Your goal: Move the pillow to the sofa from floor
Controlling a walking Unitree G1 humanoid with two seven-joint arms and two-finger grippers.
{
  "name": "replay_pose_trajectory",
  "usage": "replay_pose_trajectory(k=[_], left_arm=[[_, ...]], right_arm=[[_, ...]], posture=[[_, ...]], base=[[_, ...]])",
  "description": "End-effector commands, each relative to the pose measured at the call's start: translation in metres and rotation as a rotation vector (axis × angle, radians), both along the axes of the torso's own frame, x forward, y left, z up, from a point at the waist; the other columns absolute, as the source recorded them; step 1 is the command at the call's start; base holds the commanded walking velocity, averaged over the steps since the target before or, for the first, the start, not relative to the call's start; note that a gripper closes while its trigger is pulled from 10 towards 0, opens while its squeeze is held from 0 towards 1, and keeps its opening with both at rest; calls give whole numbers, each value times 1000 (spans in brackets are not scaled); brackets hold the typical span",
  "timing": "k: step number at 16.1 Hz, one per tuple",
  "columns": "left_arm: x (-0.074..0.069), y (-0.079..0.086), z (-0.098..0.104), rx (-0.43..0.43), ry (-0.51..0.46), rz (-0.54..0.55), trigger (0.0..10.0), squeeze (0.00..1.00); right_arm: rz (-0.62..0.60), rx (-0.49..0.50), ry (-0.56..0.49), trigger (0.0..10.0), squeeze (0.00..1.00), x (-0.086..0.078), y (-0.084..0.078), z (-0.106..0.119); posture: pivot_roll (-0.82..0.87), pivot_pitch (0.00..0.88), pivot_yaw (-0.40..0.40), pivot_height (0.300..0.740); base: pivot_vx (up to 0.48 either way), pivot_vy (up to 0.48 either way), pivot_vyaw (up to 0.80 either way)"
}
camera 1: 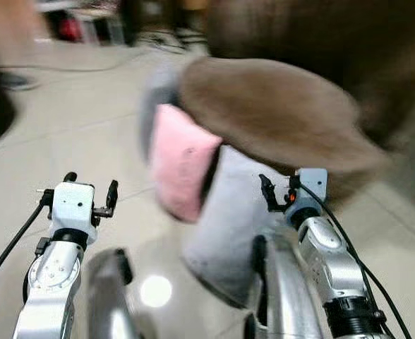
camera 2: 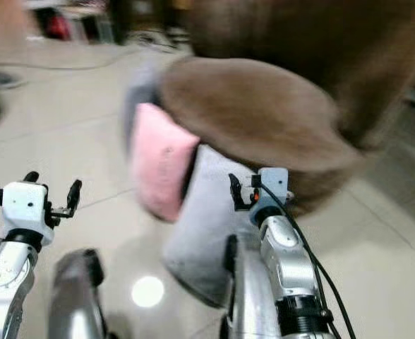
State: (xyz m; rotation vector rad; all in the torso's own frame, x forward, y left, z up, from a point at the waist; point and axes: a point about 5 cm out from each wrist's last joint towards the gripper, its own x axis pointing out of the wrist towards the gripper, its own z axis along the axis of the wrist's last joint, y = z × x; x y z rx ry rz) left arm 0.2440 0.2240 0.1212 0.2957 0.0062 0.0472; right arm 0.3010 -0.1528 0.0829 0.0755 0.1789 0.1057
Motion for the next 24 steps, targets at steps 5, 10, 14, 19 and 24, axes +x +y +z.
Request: replay_pose_trajectory(k=[5, 10, 14, 19, 24], left_arm=[[0, 1, 3, 2, -6, -3, 10000, 0], [0, 1, 4, -7, -4, -8, 10000, 0], [1, 0, 4, -14, -6, -13, 10000, 0], [0, 0, 4, -18, -6, -11, 10000, 0], [0, 0, 3, -18, -5, -13, 10000, 0]], right_arm=[[-6, -4, -15, 10000, 0, 1, 0, 4], [-10, 22, 0, 10000, 0, 1, 0, 3], [-12, -1, -10, 10000, 0, 1, -1, 4], [-4, -13, -10, 10000, 0, 1, -1, 4], [1, -15, -11, 10000, 0, 2, 0, 4]], posture=[[-6, 0, 29, 375], [-7, 0, 33, 375], [-9, 0, 35, 375], [-7, 0, 32, 375], [-6, 0, 29, 375]], base=[[0, 0, 0], [0, 0, -151], [196, 0, -572], [310, 0, 0], [310, 0, 0]])
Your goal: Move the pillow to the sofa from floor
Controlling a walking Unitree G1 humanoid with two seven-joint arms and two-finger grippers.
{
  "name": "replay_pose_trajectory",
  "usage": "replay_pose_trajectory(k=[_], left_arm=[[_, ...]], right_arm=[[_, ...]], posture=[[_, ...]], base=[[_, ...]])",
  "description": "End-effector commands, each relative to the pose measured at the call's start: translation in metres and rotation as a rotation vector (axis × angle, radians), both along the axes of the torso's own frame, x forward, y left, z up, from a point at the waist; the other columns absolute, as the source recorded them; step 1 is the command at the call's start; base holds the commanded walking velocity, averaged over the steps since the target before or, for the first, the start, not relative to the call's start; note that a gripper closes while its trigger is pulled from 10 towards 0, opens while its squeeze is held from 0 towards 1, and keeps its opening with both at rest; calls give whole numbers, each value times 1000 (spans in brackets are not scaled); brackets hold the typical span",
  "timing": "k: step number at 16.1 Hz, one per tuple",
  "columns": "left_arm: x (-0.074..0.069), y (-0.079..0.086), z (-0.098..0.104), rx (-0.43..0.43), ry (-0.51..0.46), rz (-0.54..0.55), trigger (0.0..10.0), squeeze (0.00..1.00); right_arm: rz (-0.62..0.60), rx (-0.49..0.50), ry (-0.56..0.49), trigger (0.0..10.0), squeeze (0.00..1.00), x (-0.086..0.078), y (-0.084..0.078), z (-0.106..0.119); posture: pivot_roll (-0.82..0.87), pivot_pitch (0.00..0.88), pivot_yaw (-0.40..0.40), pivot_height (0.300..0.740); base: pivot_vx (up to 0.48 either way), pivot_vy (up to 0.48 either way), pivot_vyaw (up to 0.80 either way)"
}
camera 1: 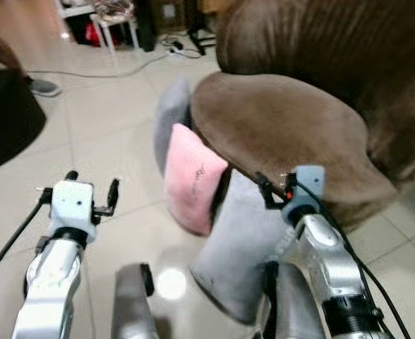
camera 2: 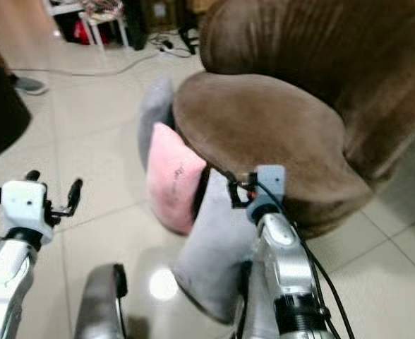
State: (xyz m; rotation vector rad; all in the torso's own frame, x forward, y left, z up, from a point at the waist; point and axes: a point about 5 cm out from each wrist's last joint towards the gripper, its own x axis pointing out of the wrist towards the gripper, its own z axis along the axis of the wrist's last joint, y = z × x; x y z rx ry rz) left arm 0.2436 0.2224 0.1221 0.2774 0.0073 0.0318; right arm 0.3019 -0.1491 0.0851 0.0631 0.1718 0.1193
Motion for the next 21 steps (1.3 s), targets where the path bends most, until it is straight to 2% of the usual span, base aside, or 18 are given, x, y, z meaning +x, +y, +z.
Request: replay_pose_trajectory(k=[1, 18, 21], left_arm=[[0, 1, 2, 1, -8, 1, 10000, 0], [-3, 0, 1, -6, 4, -9, 10000, 0], [-3, 0, 1, 25, 3, -10, 10000, 0]], right_arm=[[-13, -5, -2, 10000, 0, 1, -4, 1], [-21, -9, 13, 10000, 0, -3, -5, -2], [-24, -10, 20, 10000, 0, -2, -4, -3]], posture=[[-7, 0, 31, 375], [-6, 0, 32, 375], [-6, 0, 37, 375]], base=[[311, 0, 0], [266, 0, 0], [96, 0, 0]])
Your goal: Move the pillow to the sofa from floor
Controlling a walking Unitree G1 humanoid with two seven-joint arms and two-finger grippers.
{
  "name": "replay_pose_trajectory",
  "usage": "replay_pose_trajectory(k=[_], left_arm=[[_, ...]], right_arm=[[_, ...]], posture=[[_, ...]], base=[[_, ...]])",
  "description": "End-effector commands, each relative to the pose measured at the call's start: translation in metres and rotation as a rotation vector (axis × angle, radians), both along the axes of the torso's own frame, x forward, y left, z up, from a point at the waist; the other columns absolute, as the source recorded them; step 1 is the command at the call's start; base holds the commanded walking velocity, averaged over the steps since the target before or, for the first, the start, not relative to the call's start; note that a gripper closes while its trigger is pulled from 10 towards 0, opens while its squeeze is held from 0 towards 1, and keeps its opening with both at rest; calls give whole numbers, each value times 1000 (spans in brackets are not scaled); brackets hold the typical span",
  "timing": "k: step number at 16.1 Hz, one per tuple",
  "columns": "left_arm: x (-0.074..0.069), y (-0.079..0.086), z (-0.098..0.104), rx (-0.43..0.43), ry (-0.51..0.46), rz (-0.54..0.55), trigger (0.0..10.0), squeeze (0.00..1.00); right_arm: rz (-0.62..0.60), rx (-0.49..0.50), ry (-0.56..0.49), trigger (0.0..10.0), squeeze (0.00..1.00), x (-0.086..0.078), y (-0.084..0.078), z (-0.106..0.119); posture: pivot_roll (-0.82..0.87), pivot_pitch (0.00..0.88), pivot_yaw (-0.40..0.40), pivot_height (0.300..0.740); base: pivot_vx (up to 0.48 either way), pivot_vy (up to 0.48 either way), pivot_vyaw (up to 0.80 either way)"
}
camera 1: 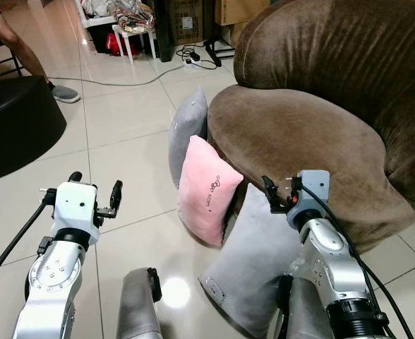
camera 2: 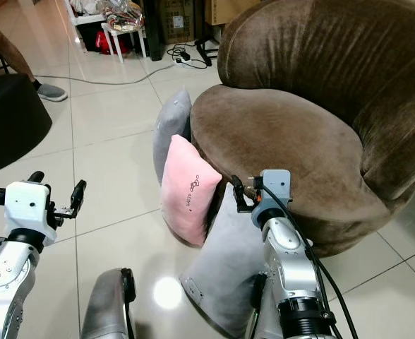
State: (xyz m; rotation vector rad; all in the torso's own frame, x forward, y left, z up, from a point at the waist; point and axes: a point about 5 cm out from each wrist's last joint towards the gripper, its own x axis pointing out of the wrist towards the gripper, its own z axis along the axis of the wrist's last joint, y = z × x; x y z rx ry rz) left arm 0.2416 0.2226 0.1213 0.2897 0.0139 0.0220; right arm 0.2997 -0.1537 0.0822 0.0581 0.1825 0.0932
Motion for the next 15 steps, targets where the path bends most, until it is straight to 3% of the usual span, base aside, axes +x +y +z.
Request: replay_pose_trajectory(k=[1, 3, 4, 9, 13, 15], left_arm=[[0, -1, 2, 14, -5, -6, 10000, 0], [0, -1, 0, 20, 12, -26, 10000, 0], [1, -1, 0, 26, 28, -53, 10000, 0], [-1, -9, 3, 79, 100, -223, 10000, 0], [2, -6, 9, 77, 113, -250, 10000, 0], [2, -9, 17, 79, 109, -288, 10000, 0]], right_arm=[[-1, -10, 16, 10000, 0, 1, 1, -1], [-14, -20, 32, 10000, 0, 5, 2, -3], [-33, 8, 40, 10000, 1000, 10, 2, -3], [-166, 76, 171, 10000, 1000, 31, -11, -20], [-224, 100, 176, 10000, 1000, 43, -11, -18], [-313, 122, 157, 10000, 1000, 51, -23, -12]], posture=[[-7, 0, 40, 375], [-12, 0, 49, 375], [-8, 0, 48, 375], [37, 0, 18, 375], [4, 0, 50, 375], [13, 6, 46, 375]], base=[[0, 0, 0], [0, 0, 0], [0, 0, 0], [0, 0, 0], [0, 0, 0], [0, 0, 0]])
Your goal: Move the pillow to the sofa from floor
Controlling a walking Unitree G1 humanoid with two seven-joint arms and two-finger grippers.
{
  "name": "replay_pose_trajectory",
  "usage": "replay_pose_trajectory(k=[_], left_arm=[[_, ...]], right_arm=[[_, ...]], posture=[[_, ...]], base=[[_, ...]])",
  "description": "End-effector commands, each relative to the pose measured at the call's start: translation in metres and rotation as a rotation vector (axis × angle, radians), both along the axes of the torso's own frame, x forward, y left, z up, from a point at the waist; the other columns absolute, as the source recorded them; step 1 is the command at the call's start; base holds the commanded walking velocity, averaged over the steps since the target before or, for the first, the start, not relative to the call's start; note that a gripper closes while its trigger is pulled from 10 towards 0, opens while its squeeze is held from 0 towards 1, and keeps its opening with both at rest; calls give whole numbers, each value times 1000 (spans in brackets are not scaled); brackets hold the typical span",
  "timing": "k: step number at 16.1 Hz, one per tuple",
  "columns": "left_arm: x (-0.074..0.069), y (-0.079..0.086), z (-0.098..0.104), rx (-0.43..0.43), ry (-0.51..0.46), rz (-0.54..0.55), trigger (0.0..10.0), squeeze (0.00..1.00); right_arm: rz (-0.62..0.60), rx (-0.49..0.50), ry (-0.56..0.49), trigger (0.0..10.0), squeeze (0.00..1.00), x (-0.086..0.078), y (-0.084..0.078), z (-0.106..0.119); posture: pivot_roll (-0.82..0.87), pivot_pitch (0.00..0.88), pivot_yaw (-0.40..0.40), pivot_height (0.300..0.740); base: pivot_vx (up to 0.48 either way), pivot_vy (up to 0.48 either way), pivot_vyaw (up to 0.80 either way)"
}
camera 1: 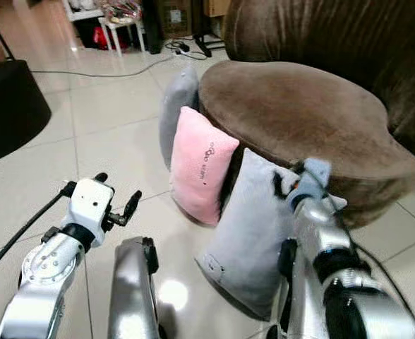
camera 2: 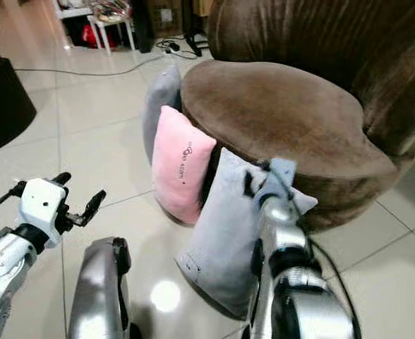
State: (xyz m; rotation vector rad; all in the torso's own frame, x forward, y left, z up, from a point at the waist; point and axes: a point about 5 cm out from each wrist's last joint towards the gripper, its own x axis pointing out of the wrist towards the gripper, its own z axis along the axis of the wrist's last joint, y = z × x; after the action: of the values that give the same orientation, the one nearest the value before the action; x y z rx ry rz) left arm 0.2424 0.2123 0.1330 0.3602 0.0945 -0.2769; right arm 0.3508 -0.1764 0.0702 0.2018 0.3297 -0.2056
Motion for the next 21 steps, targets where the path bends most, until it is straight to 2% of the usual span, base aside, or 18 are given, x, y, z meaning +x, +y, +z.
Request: replay_pose_trajectory(k=[1, 3, 4, 5, 7, 8, 10, 11, 12, 13, 14, 15, 17, 18, 21], left_arm=[[1, 0, 11, 5, -23, -15, 10000, 0], [-8, -1, 20, -10, -25, -27, 10000, 0], [-10, -1, 20, -10, -23, -29, 10000, 0], [-15, -2, 20, -10, -11, -38, 10000, 0], [-20, -2, 21, -9, 1, -38, 10000, 0], [-23, -1, 21, -12, 14, -32, 10000, 0], [-29, -1, 22, -23, 30, -22, 10000, 0], [-30, -1, 22, -26, 33, -20, 10000, 0], [-31, -1, 22, -32, 38, -19, 10000, 0], [-32, -3, 21, -41, 46, -28, 10000, 0], [-33, -6, 21, -53, 54, -38, 10000, 0], [-34, -7, 20, -70, 65, -47, 10000, 0], [-37, -10, 18, -94, 101, -74, 10000, 0], [-41, -12, 14, -112, 150, -111, 10000, 0], [-47, -13, 12, -131, 195, -135, 10000, 0]], right_arm=[[-65, 12, -14, 10000, 1000, 3, -9, 4], [-178, -7, -25, 10000, 1000, 8, -29, 14], [-187, -13, -24, 10000, 1000, 8, -31, 15], [-259, -61, 16, 10000, 1000, 6, -42, 13], [-351, -64, 83, 10000, 1000, 1, -51, 7], [-397, -19, 106, 10000, 0, -2, -52, 2], [-444, 108, 134, 10000, 0, -7, -48, -8], [-445, 216, 137, 10000, 0, -8, -42, -13], [-406, 337, 139, 10000, 0, -7, -32, -18], [-334, 484, 134, 10000, 0, -6, -15, -22], [-305, 575, 122, 10000, 0, -6, -5, -24], [-305, 617, 112, 9176, 0, -6, -2, -24], [-307, 654, 105, 1137, 0, -6, 2, -26], [-302, 671, 101, 0, 0, -7, 4, -27], [-301, 697, 94, 0, 0, -7, 5, -27]], posture=[[20, 40, 47, 375], [21, 62, 40, 375], [23, 62, 39, 375], [33, 74, 30, 375], [43, 94, 26, 375], [50, 100, 22, 375], [57, 99, 18, 375], [57, 100, 17, 375], [57, 101, 17, 375], [57, 99, 17, 375], [58, 96, 17, 375], [60, 92, 17, 375], [59, 88, 17, 375], [60, 85, 17, 375], [64, 71, 14, 375]], base=[[0, 0, 0], [0, 0, 0], [0, 0, 0], [0, 0, 0], [0, 0, 0], [0, 0, 0], [0, 0, 0], [0, 0, 0], [0, 0, 0], [0, 0, 0], [0, 0, 0], [0, 0, 0], [0, 0, 0], [0, 0, 0], [0, 0, 0]])
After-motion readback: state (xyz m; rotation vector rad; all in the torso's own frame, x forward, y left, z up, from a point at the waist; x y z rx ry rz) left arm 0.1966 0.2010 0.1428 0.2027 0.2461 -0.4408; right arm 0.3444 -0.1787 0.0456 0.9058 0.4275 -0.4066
